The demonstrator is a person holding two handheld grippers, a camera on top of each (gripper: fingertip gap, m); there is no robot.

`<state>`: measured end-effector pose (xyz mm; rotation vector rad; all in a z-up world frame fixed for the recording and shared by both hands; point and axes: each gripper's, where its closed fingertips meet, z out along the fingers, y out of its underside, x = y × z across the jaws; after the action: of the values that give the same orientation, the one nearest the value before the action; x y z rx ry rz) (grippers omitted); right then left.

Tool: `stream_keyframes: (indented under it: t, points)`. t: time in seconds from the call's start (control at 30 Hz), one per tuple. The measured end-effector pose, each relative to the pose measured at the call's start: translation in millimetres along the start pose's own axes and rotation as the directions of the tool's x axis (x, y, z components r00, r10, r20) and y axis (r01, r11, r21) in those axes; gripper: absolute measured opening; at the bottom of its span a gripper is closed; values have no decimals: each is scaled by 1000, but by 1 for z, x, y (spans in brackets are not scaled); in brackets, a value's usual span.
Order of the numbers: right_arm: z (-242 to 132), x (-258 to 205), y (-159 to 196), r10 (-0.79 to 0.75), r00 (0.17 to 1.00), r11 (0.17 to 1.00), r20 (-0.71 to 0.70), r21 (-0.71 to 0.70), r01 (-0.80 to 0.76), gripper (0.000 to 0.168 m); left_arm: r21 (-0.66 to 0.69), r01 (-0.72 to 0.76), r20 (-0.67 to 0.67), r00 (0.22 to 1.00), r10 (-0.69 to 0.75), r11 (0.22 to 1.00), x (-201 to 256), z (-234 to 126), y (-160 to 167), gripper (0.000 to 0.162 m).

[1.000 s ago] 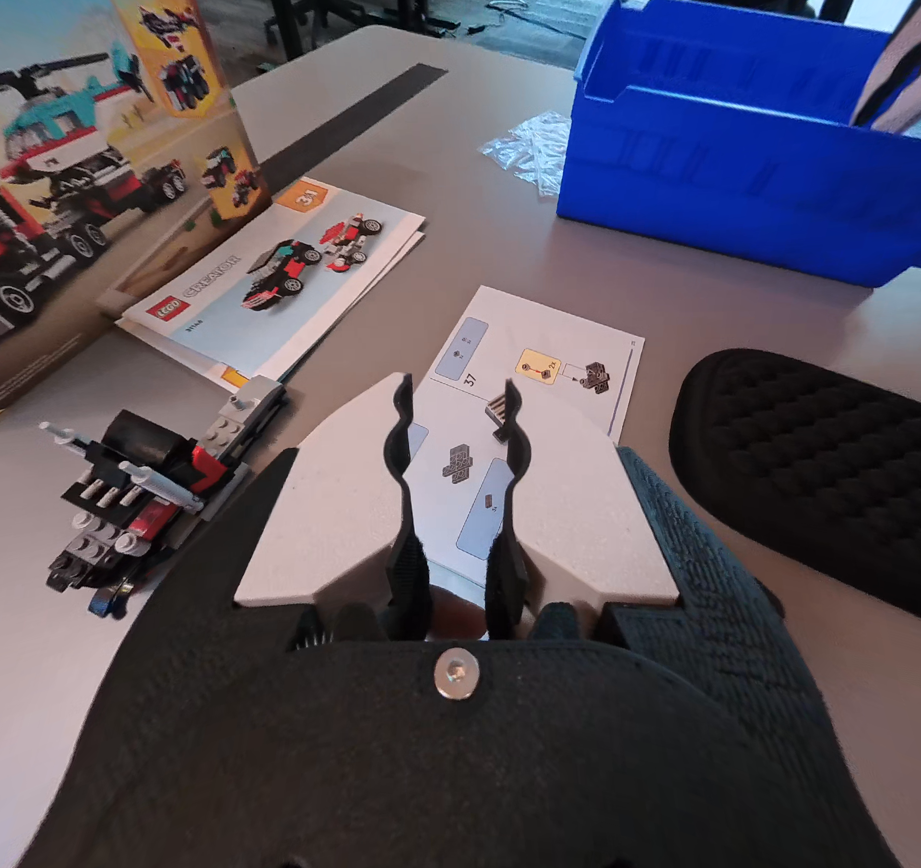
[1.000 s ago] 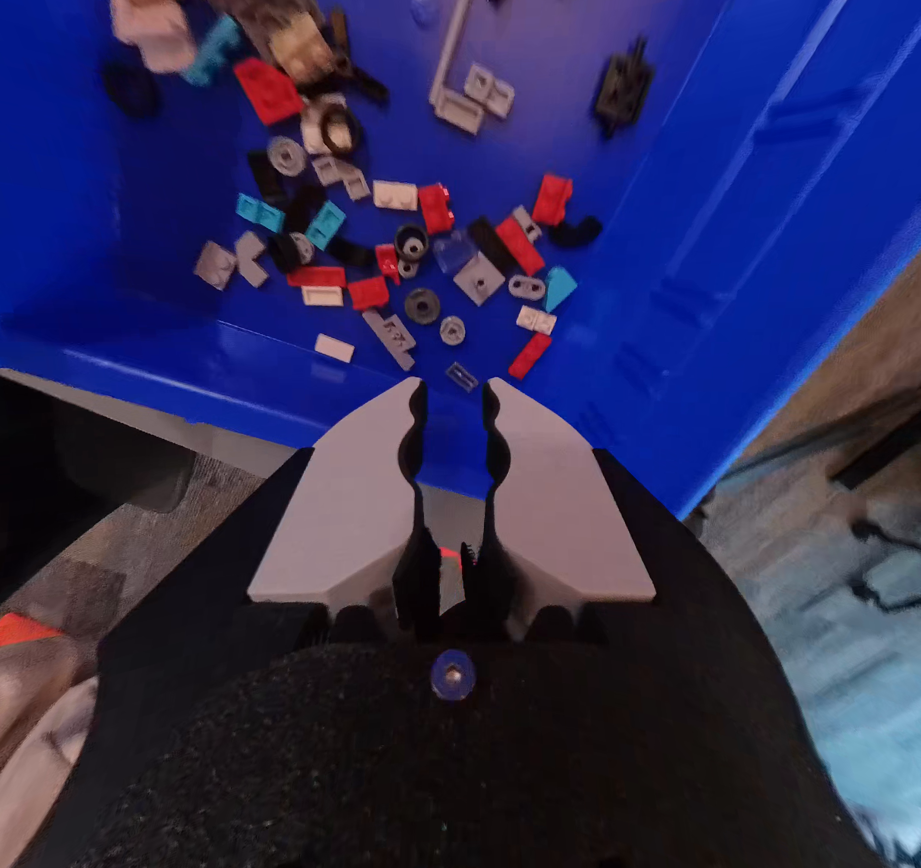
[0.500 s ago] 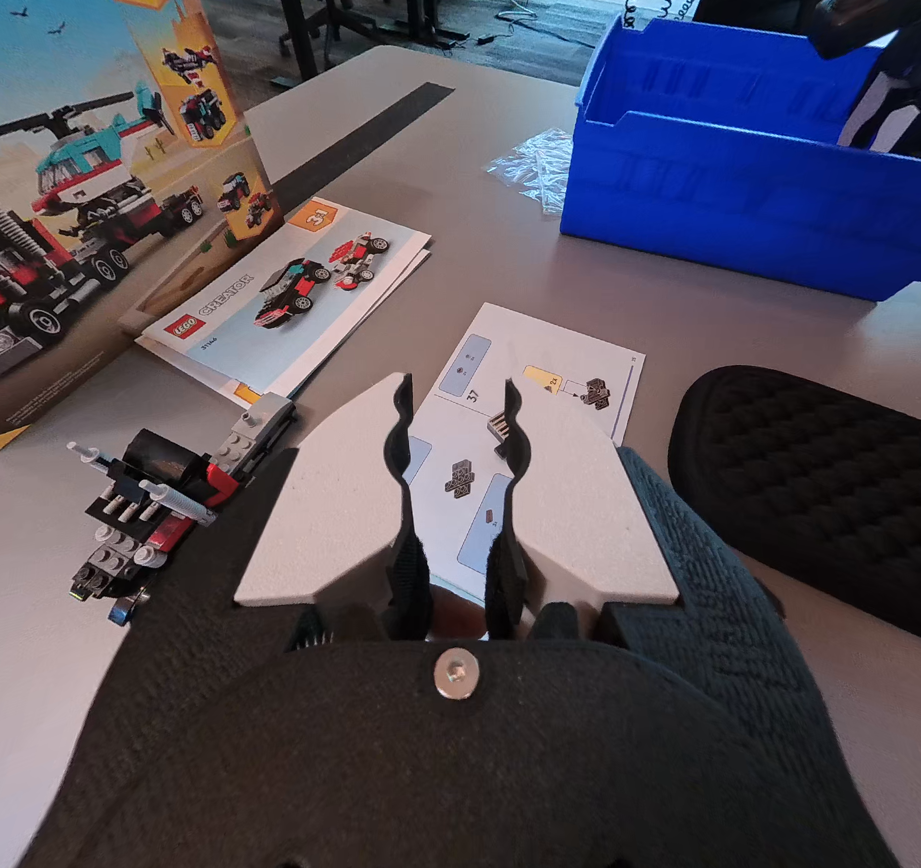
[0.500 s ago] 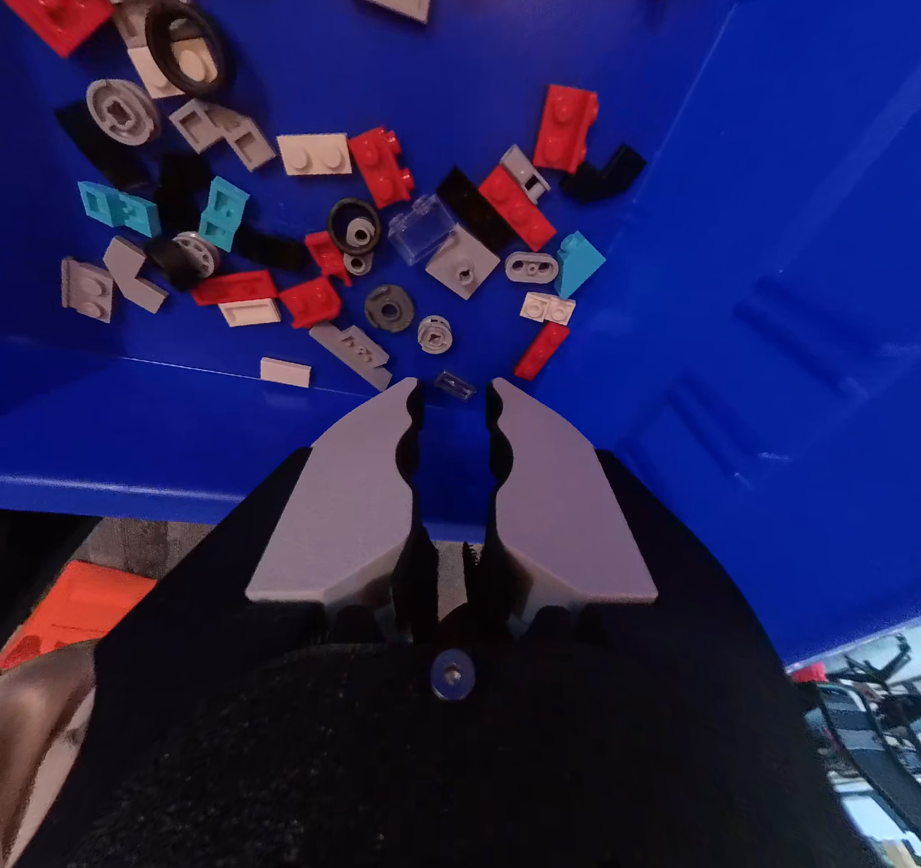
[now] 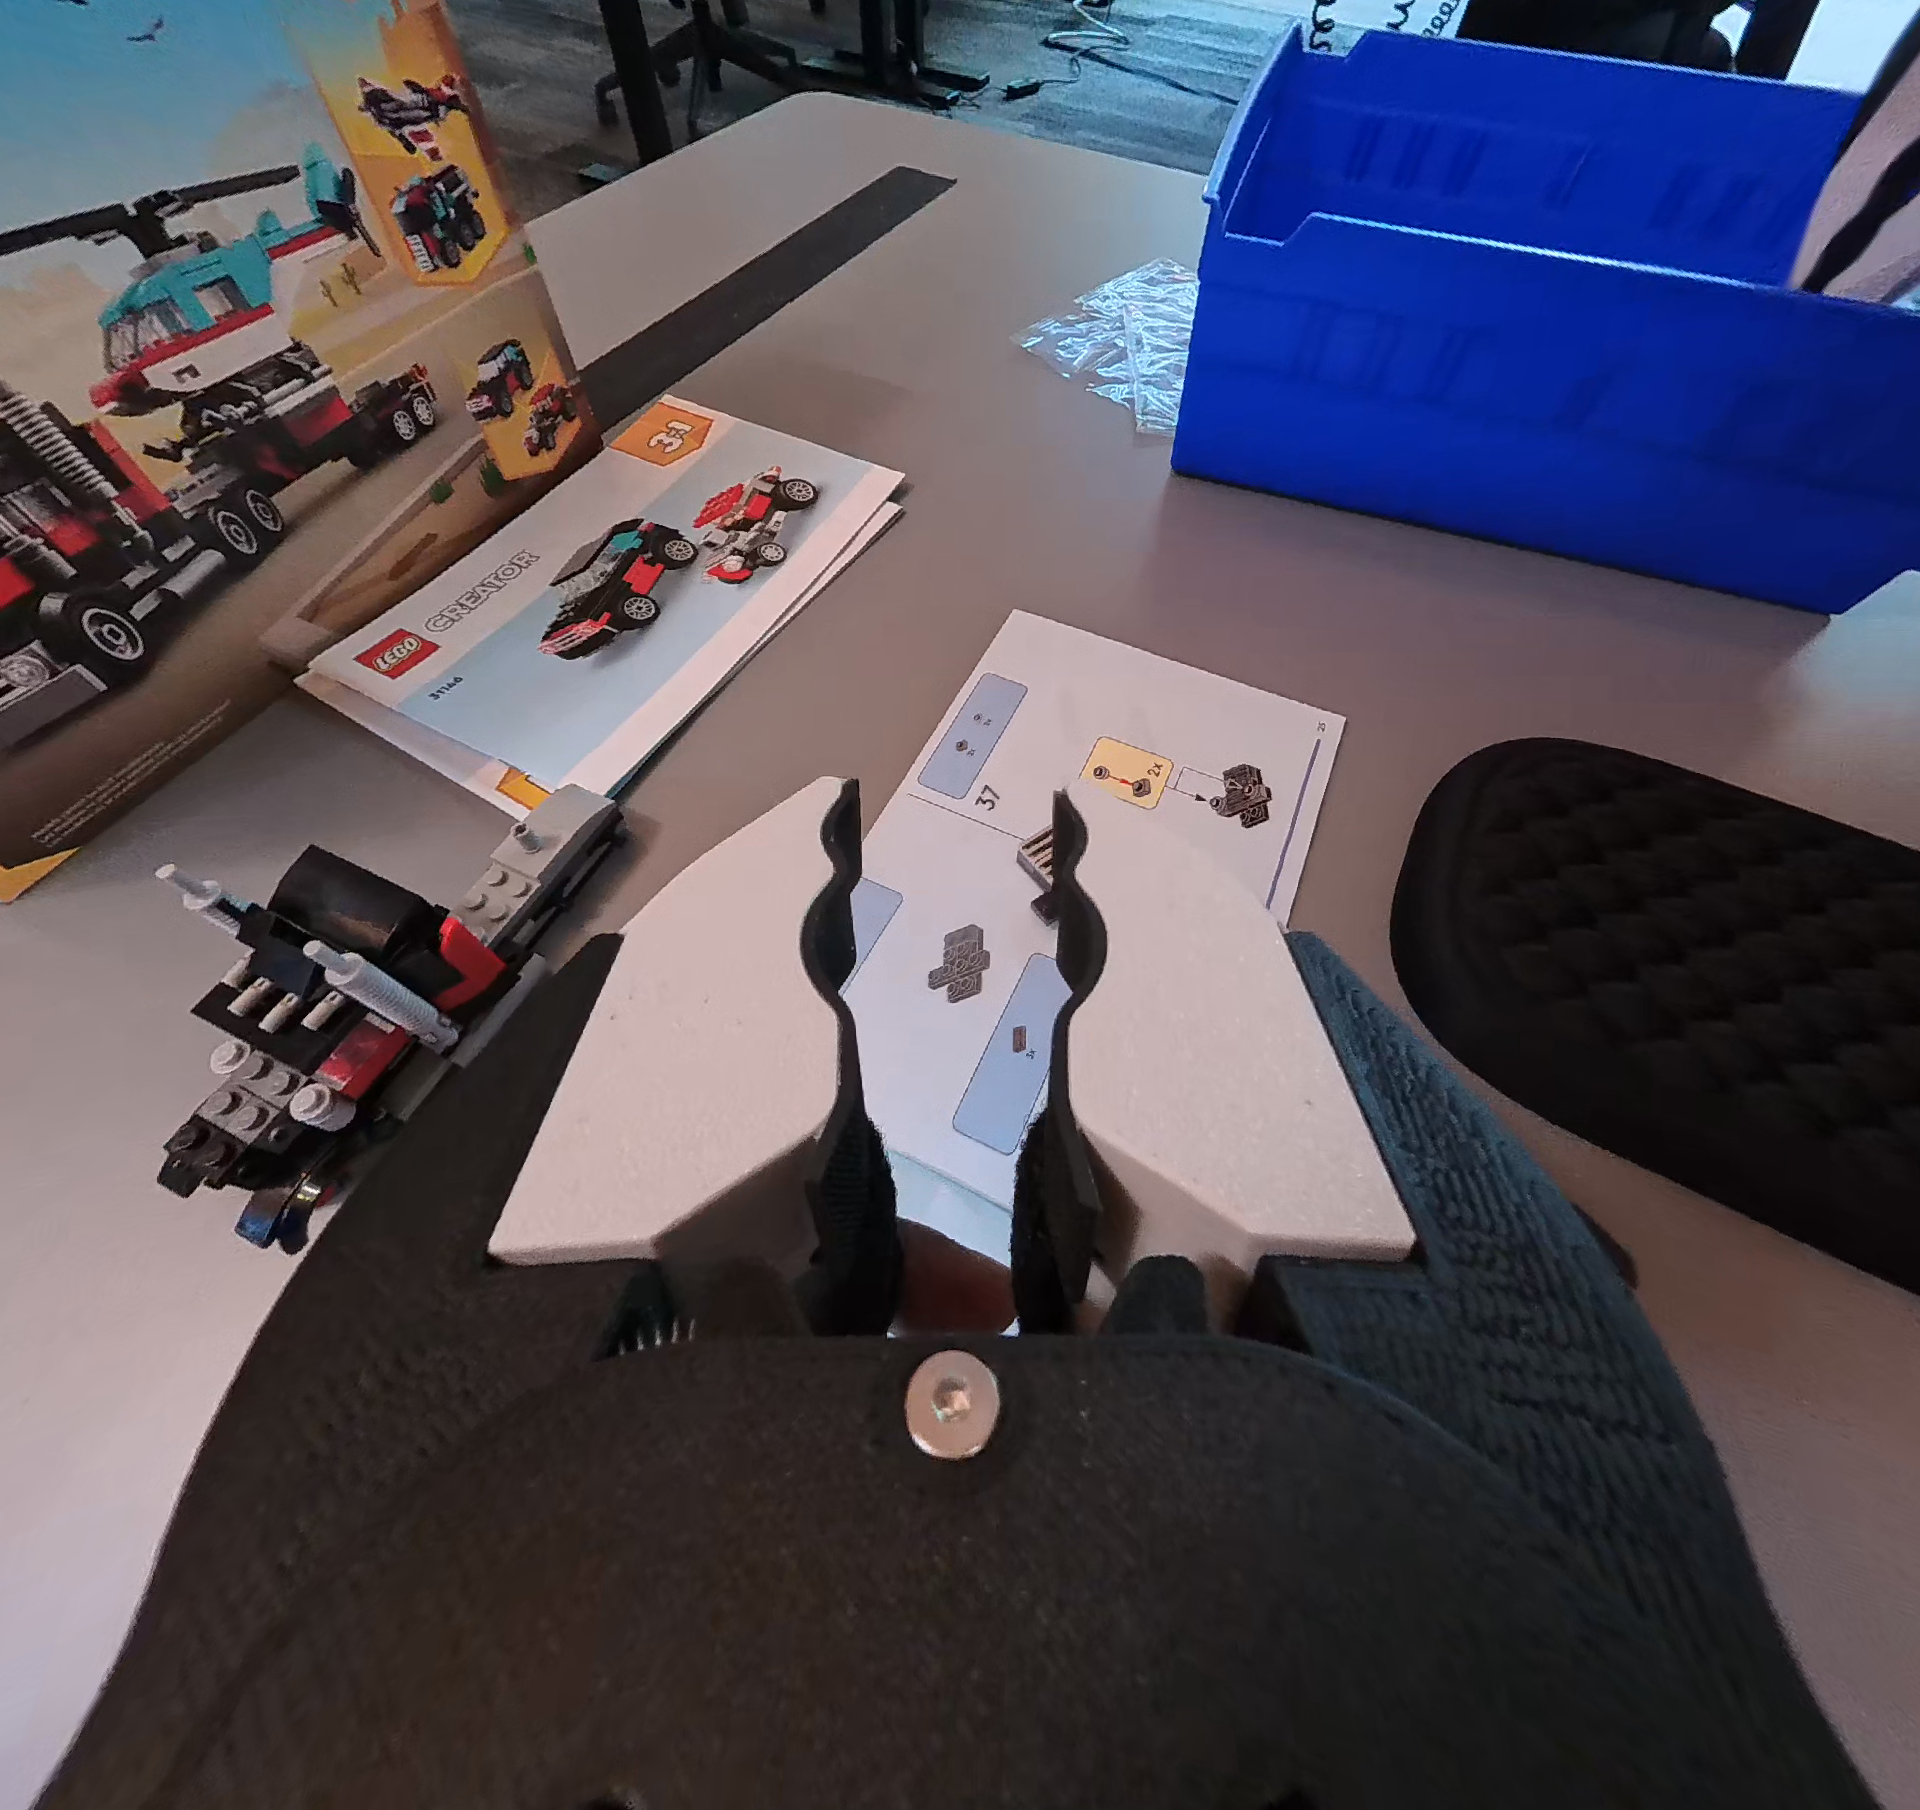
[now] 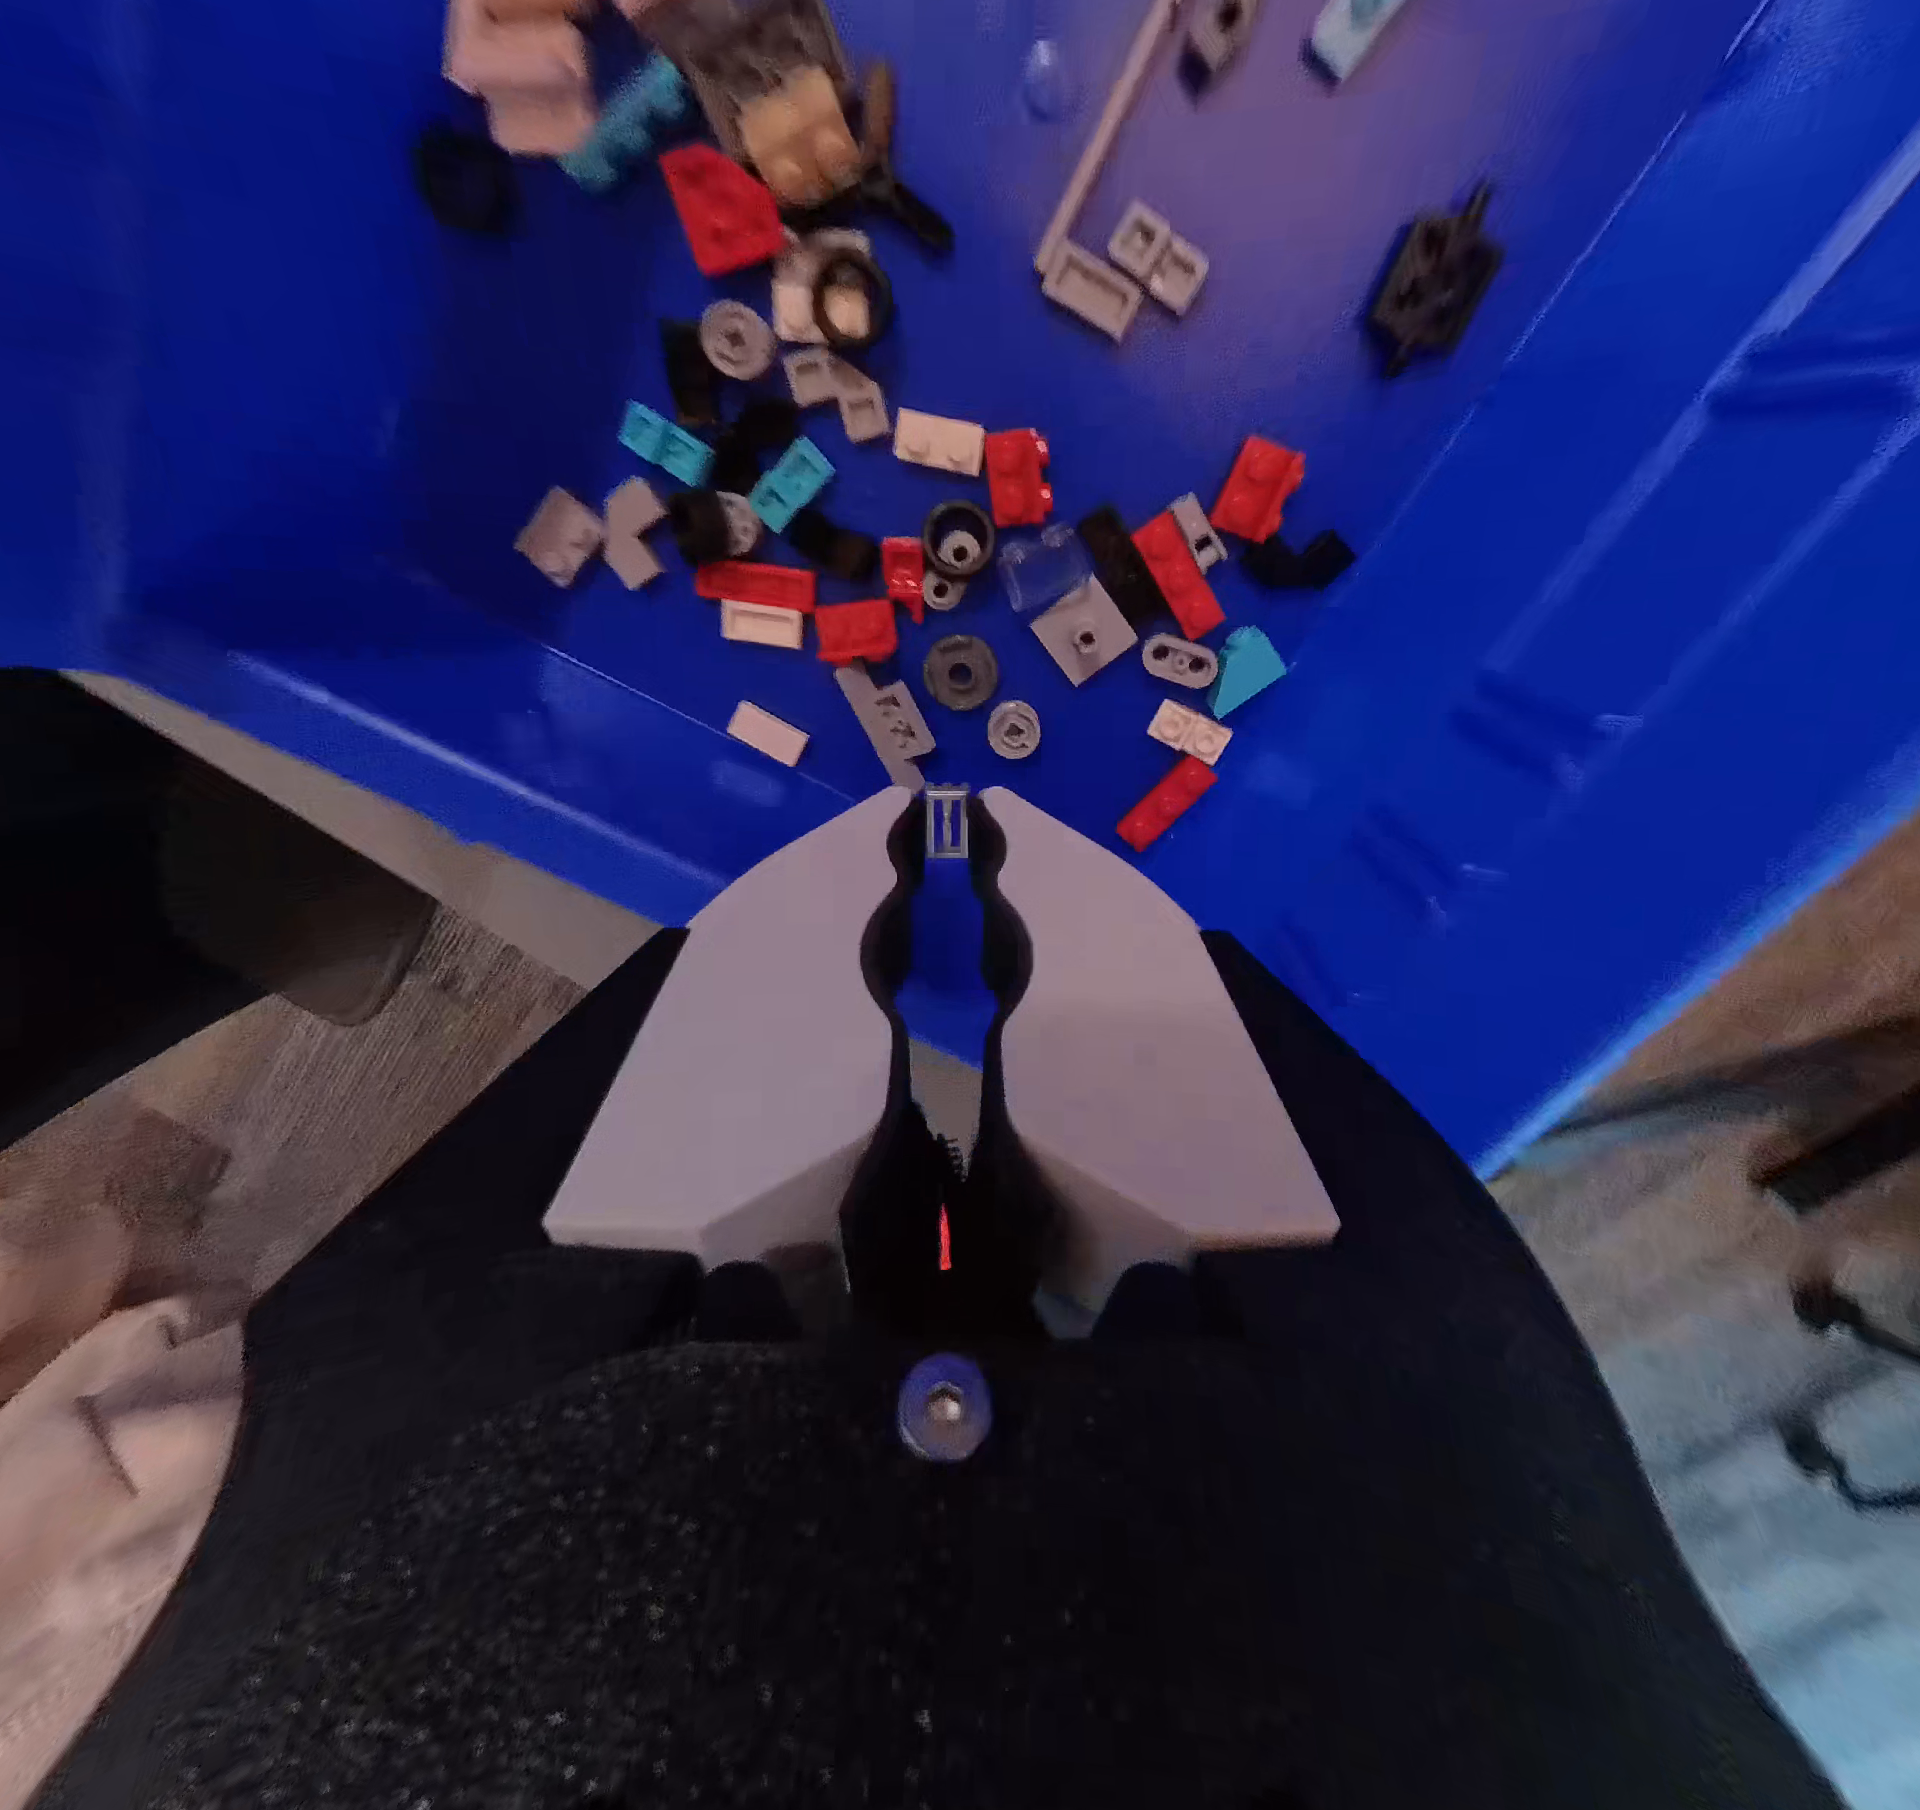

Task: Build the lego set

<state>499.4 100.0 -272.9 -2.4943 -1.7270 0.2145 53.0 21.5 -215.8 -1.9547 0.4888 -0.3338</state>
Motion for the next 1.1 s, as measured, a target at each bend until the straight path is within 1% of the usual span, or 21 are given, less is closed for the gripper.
stream_keyframes:
  t: [0.1,0.13,0.17,0.2,0.23,0.3,0.33,0.4,0.47,0.5,0.53,0.57,0.6,0.63,0.67,0.73,0.8,0.83,0.9,1.0,1.1]
  points:
    - [-22,-7,-19,-76,997,982,5,173,74,8,11,8,-3,1000,-8,1000,-1,-1,0,36]
    - [-32,-11,-30,-111,994,959,4,262,106,8,14,10,-6,1000,-10,1000,0,-1,-1,36]
    - [-45,-18,-44,-148,989,916,9,378,133,8,19,11,-12,1000,-11,1000,1,-1,-1,36]
    - [-61,-27,-62,-185,983,843,12,516,153,8,27,11,-23,1000,-11,1000,4,0,-3,36]
    - [-81,-40,-81,-234,972,738,24,655,162,8,36,10,-43,999,-9,999,9,1,-4,36]
    - [-124,-68,-114,-318,948,481,19,865,144,8,70,9,-101,995,-2,997,22,3,-12,36]
    - [-143,-84,-128,-358,933,353,31,930,105,8,106,21,-142,990,-6,994,31,5,-19,36]
    - [-180,-115,-154,-421,901,115,105,991,-62,8,193,68,-265,964,-15,979,56,6,-39,36]
    - [-204,-146,-175,-534,818,-20,213,964,-265,7,285,162,-406,913,-34,945,82,3,-65,34]
    - [-210,-159,-185,-586,766,-40,266,934,-355,8,323,234,-486,872,-52,917,94,-1,-80,32]
    - [-215,-174,-193,-648,706,-51,286,908,-415,8,342,322,-575,815,-74,883,105,-6,-94,29]
    - [-219,-183,-202,-679,673,-78,292,883,-462,8,335,415,-666,739,-100,846,115,-13,-108,27]
    - [-220,-191,-212,-703,649,-96,291,865,-492,8,298,508,-749,650,-132,808,123,-19,-119,25]
    - [-217,-200,-223,-727,621,-84,293,860,-503,8,235,591,-820,547,-170,772,128,-25,-128,24]
    - [-212,-207,-235,-731,614,-71,299,861,-503,8,158,657,-878,435,-200,737,134,-31,-136,24]
    - [-202,-221,-255,-743,608,-65,280,874,-481,8,21,743,-947,228,-225,669,139,-45,-148,23]
    - [-196,-234,-271,-752,605,-66,260,884,-462,8,-87,788,-962,92,-256,610,140,-54,-153,22]
    - [-193,-240,-277,-755,606,-70,249,889,-453,8,-122,801,-962,49,-267,587,139,-57,-153,21]
    - [-187,-249,-288,-753,617,-77,230,900,-429,7,-147,822,-964,4,-264,550,135,-66,-154,19]
    - [-179,-261,-302,-748,629,-82,212,911,-404,7,-164,833,-966,-28,-257,528,133,-81,-151,18]
    - [-171,-271,-311,-753,625,-68,206,921,-385,8,-174,844,-965,-43,-259,508,128,-89,-148,15]
